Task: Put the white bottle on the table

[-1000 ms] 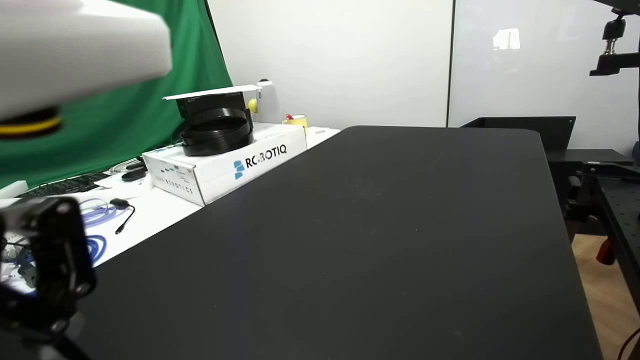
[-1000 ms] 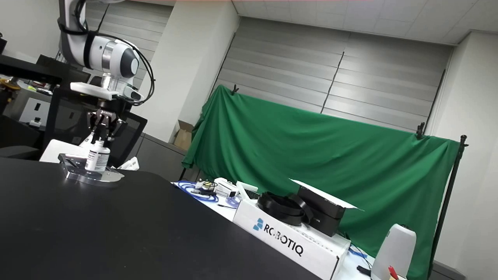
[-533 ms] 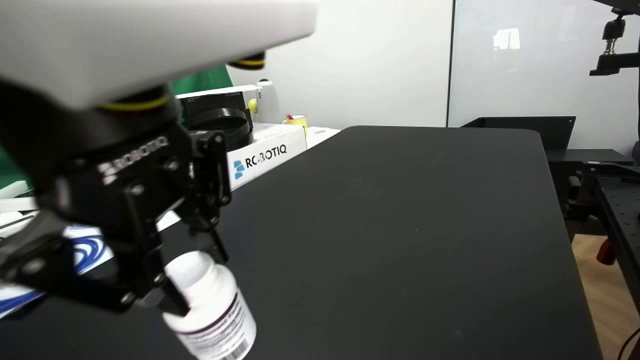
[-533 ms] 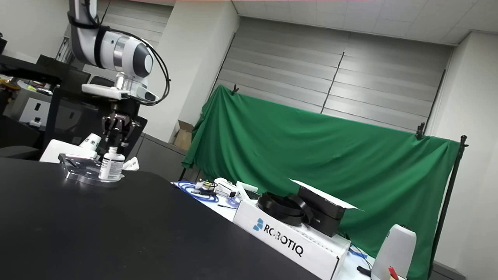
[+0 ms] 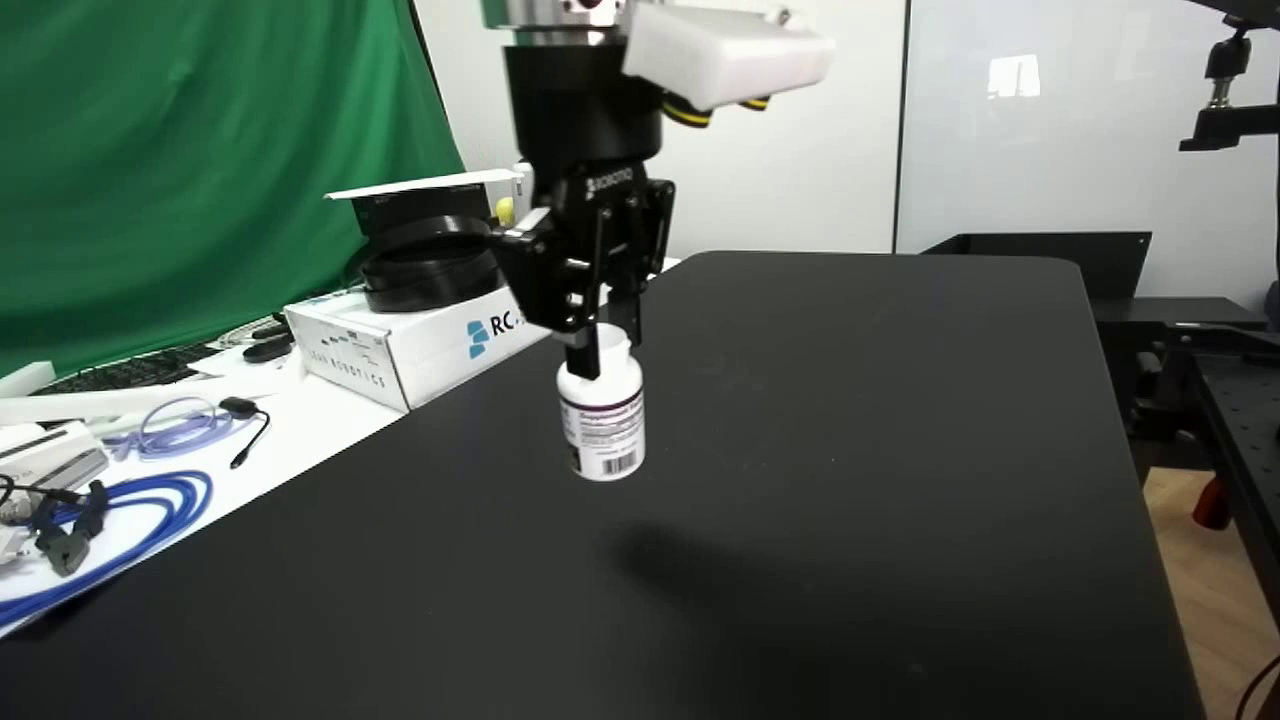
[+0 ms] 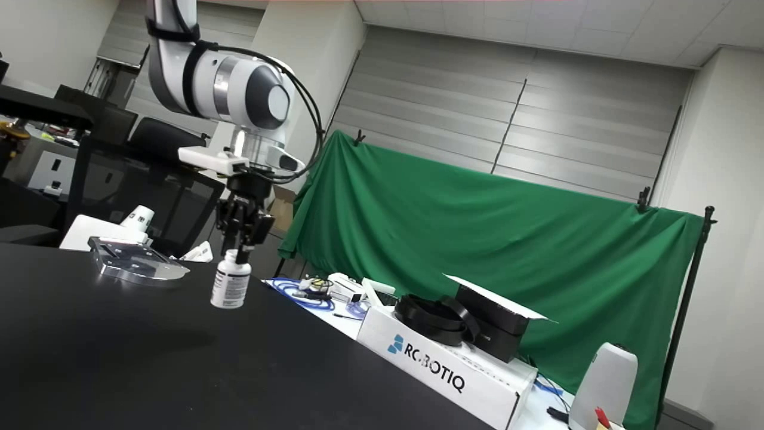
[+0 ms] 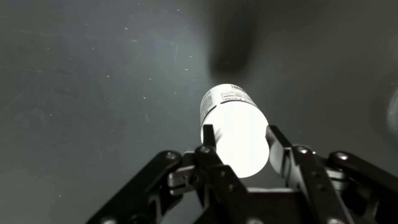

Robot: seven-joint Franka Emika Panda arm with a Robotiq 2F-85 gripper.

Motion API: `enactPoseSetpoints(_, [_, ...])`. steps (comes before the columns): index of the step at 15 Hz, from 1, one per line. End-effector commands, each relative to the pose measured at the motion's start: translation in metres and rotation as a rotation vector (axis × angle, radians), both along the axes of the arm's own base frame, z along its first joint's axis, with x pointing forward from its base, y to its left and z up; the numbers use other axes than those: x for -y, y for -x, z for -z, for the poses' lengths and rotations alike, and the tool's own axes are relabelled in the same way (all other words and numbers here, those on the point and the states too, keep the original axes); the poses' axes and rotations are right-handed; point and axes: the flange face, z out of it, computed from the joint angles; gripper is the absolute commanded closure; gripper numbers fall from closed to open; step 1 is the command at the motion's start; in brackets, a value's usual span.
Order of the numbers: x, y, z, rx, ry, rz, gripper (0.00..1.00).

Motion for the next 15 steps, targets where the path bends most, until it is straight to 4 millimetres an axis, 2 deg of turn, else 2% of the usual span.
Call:
enactPoseSetpoints(1, [0.073,0.018,0.005,0.009,-0.052,0.075,0.81])
enactPoseSetpoints(4, [0.12,0.028,0.017,-0.027,-0.077,0.124,0.81])
enactPoseSetpoints(7, [0.147,0.038,0.027,-0.078,-0.075,0.153,0.81])
enactPoseSetpoints(10, [0.158,0.047,0.039,-0.109,-0.076,0.174,0.81])
enactPoseSetpoints(15, [0.162,0.057,0.048,-0.145,-0.059,0.19,0.81])
